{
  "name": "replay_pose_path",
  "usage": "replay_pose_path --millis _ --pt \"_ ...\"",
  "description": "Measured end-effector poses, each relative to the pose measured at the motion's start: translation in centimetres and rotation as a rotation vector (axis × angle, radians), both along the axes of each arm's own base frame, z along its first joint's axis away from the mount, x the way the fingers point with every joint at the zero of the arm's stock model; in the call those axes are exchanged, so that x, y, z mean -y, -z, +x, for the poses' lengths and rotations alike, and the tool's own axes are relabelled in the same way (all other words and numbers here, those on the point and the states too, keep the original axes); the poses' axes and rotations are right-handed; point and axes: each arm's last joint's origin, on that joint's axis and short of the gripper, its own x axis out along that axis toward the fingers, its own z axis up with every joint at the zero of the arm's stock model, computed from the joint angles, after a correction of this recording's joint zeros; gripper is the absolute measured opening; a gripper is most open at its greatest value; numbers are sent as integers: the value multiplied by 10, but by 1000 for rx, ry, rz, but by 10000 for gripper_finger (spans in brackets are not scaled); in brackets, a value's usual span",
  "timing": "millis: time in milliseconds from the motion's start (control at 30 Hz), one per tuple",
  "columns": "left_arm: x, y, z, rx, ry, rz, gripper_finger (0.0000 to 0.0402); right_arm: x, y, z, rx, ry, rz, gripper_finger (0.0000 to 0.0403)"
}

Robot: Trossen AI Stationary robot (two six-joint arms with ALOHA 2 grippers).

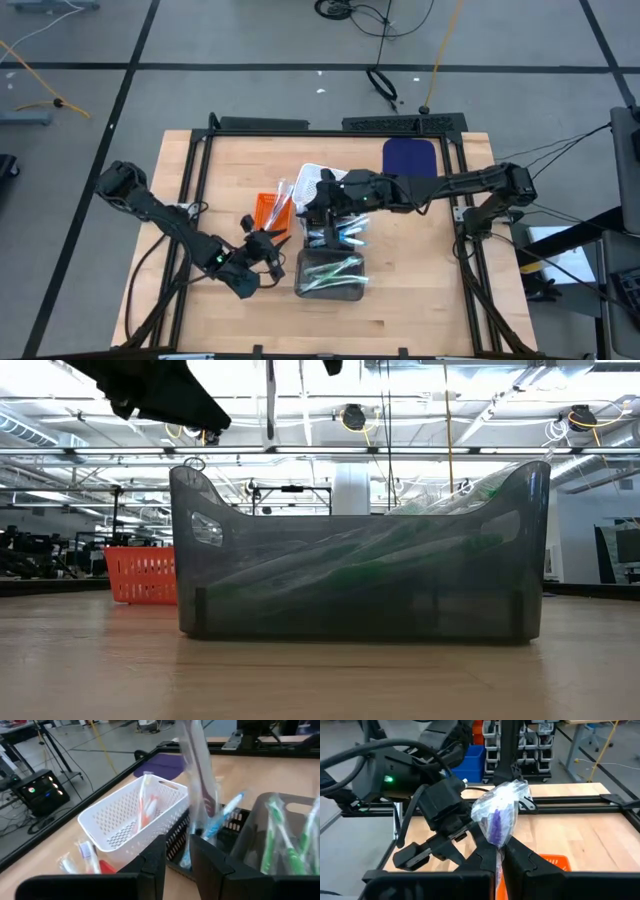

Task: Pick & Place Toothbrushes
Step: Put the purple toothbrush into the orange basket

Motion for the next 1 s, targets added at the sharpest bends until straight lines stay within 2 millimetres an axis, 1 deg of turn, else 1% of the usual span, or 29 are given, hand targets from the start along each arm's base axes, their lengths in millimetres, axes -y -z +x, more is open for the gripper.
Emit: replay_pose_path --millis 133,300,433,600,733,1000 --pt "-4 0 3 -11 -9 9 89 -2 0 0 1 -3 -5 0" --pt "-7 -1 6 -4 2 -27 89 -10 1 -1 -3 -34 -28 0" --pt "-9 -5 13 47 5 -76 89 -10 1 -1 -4 -29 -28 0" --pt "-17 -5 20 31 46 -137 89 -9 1 -1 -4 -27 -28 0" --pt "-21 -4 24 16 51 -149 89 -9 2 -1 -15 -28 -29 0" --pt "-17 -8 29 11 190 -196 88 -8 4 -2 -42 -25 -33 0"
